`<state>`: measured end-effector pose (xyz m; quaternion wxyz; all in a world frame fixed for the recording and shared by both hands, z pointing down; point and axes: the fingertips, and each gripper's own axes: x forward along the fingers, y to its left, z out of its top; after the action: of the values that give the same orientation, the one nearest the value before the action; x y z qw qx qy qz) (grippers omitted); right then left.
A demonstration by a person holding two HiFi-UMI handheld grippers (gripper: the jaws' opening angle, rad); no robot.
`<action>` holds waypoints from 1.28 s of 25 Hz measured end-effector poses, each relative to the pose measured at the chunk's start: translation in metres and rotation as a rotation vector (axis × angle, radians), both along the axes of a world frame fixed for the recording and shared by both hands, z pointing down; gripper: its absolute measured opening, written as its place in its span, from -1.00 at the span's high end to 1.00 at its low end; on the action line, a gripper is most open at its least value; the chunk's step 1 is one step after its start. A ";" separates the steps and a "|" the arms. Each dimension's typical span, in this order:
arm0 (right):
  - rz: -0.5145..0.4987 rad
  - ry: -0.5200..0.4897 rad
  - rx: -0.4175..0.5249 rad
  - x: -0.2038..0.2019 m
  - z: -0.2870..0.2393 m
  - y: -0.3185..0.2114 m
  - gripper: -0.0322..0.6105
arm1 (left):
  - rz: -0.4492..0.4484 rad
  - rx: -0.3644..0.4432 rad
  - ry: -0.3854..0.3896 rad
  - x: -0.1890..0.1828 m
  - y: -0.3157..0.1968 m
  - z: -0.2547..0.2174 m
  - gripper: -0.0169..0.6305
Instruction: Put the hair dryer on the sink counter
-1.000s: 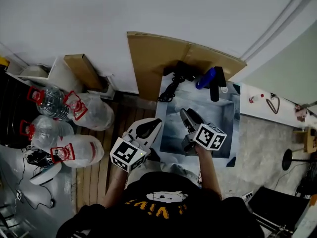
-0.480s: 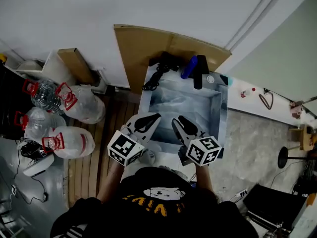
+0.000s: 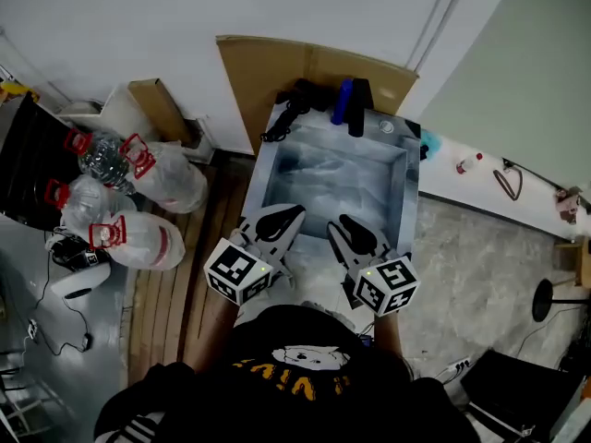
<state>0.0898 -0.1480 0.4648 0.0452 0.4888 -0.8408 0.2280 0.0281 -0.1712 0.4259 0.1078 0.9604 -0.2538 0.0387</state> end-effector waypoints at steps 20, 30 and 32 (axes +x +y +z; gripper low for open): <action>-0.074 -0.053 0.134 0.002 -0.028 0.134 0.72 | -0.037 0.050 -0.044 0.011 0.138 -0.017 0.92; -0.047 -0.033 0.153 -0.017 -0.034 0.150 0.82 | -0.006 0.073 -0.052 -0.010 0.162 -0.023 0.92; -0.041 -0.024 0.153 -0.025 -0.034 0.150 0.84 | 0.000 0.079 -0.059 -0.019 0.164 -0.023 0.92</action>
<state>0.0651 0.0022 0.4308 0.0021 0.4708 -0.8661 0.1681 0.0092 -0.0076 0.4032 0.0624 0.9624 -0.2582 0.0569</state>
